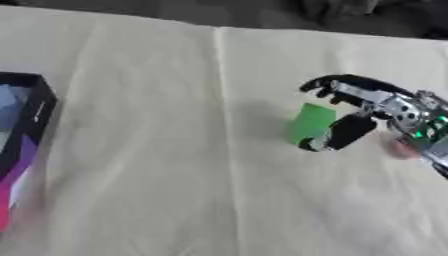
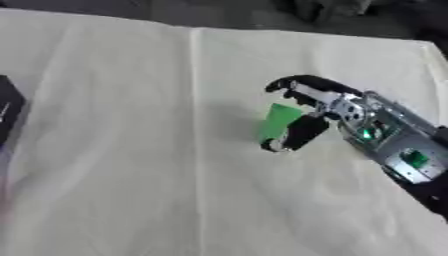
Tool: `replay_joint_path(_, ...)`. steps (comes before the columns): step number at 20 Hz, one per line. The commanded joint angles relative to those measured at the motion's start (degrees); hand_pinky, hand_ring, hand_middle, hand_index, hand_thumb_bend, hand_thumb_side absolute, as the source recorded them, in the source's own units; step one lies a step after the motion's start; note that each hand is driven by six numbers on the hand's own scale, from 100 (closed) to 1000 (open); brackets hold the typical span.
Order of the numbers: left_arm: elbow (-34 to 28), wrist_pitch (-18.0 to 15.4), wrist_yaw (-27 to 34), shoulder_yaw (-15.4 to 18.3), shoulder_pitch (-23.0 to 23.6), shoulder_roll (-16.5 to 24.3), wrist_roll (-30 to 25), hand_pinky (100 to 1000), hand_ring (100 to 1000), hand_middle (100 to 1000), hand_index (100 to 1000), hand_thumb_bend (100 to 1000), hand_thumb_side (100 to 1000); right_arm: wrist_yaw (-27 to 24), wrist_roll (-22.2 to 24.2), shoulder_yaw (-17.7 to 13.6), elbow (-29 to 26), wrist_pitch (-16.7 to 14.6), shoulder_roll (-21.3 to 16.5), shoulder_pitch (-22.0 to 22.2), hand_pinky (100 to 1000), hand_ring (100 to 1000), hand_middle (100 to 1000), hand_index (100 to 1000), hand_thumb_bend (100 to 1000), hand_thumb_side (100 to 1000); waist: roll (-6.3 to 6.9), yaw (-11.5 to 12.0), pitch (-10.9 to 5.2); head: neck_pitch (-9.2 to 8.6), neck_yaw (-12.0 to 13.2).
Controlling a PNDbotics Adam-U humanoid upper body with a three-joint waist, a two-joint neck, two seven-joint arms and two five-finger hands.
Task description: Pick up the objects with one hand, pass them to the other hand, and then place them into the box on the other side of the table.
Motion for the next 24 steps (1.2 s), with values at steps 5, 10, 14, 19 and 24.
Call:
replay_joint_path(5, -1.0, 0.5, -0.9, 0.0, -1.2, 0.5, -0.1, 908, 1000, 631, 831, 158, 675, 1.9, -0.7, -1.7, 1.7, 0.5, -0.7, 0.2, 897, 934, 954, 926, 555, 175, 0.27, 0.4, -0.55, -1.30, -0.8)
replay_joint_path(10, -1.0, 0.7, -1.2, -0.2, -1.3, 0.6, -0.4, 909, 1000, 627, 827, 153, 681, 1.2, -2.9, -1.8, 3.3, 1.7, -0.4, 0.1, 896, 931, 950, 920, 543, 153, 0.25, 0.7, -0.15, -1.76, -1.1)
replay_joint_path(14, -1.0, 1.0, -1.4, -0.4, -1.4, 0.5, -0.6, 909, 1000, 624, 825, 150, 687, 1.4, -4.2, -1.7, 3.8, 2.2, -0.2, 0.3, 899, 933, 947, 917, 548, 133, 0.19, 0.8, 0.20, -2.05, -1.3)
replay_joint_path(19, -1.0, 1.1, -1.6, -0.6, -1.7, 0.5, -1.1, 910, 1000, 617, 822, 145, 692, 1.9, -4.7, -1.7, 4.7, 2.5, 0.0, 0.6, 904, 936, 941, 909, 508, 105, 0.20, 1.1, 0.53, -2.28, -1.7)
replay_joint_path(24, -1.0, 1.3, -1.7, -0.7, -1.6, 0.6, -1.3, 911, 1000, 613, 821, 142, 695, 1.4, -5.1, -1.7, 5.6, 2.5, 0.4, 0.7, 897, 905, 859, 827, 303, 100, 0.22, 1.3, 0.63, -2.49, -1.8)
